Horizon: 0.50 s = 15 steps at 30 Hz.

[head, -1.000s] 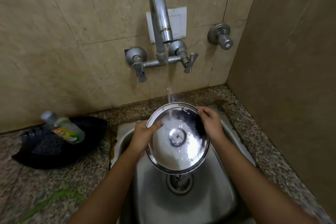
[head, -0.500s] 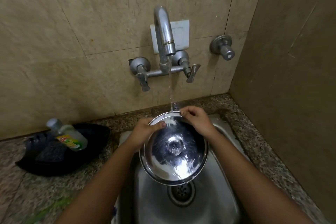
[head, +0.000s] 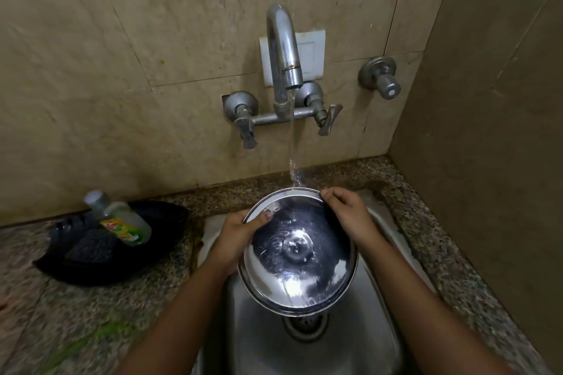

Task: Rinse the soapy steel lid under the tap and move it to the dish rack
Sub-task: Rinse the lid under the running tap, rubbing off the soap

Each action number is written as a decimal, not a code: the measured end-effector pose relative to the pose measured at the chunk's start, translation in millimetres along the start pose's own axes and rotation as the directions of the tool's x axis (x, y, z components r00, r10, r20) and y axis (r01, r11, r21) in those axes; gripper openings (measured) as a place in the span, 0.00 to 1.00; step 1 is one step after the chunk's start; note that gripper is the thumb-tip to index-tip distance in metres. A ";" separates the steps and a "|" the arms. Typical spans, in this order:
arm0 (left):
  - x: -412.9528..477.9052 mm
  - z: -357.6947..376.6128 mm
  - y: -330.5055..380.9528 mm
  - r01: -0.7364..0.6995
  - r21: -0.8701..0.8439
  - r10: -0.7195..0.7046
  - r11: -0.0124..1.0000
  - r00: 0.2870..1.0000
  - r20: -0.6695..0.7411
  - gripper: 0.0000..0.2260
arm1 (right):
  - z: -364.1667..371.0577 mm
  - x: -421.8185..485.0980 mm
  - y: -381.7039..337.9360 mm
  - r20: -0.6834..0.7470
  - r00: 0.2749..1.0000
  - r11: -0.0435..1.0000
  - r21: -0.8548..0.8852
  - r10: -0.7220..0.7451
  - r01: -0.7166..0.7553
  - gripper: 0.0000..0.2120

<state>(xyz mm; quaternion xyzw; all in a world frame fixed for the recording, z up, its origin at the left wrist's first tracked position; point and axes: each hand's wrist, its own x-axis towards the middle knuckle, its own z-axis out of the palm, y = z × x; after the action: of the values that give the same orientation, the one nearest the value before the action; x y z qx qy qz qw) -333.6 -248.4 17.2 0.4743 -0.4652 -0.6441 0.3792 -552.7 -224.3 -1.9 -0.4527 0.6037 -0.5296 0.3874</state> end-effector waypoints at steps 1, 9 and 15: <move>1.2 -3.3 -2.7 0.009 -0.008 -0.009 1.000 1.000 -0.006 0.03 | 1.0 -0.6 -0.3 0.000 1.000 1.000 0.011 -0.021 0.021 0.13; 24.3 -2.5 23.9 -0.007 0.303 -0.058 0.953 0.977 0.206 0.07 | 23.8 24.0 -24.9 0.241 0.970 0.996 -0.092 0.018 0.004 0.16; 30.8 1.7 18.5 -0.143 0.256 0.085 0.956 0.971 0.225 0.08 | 46.2 28.7 -43.1 0.441 0.874 0.728 -0.529 -0.204 0.436 0.10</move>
<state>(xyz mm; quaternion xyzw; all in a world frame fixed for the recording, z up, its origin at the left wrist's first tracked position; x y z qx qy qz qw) -342.5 -281.8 27.2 0.4226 -0.6129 -0.5986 0.2958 -511.3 -266.3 34.7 -0.7393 0.5737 -0.2740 0.2219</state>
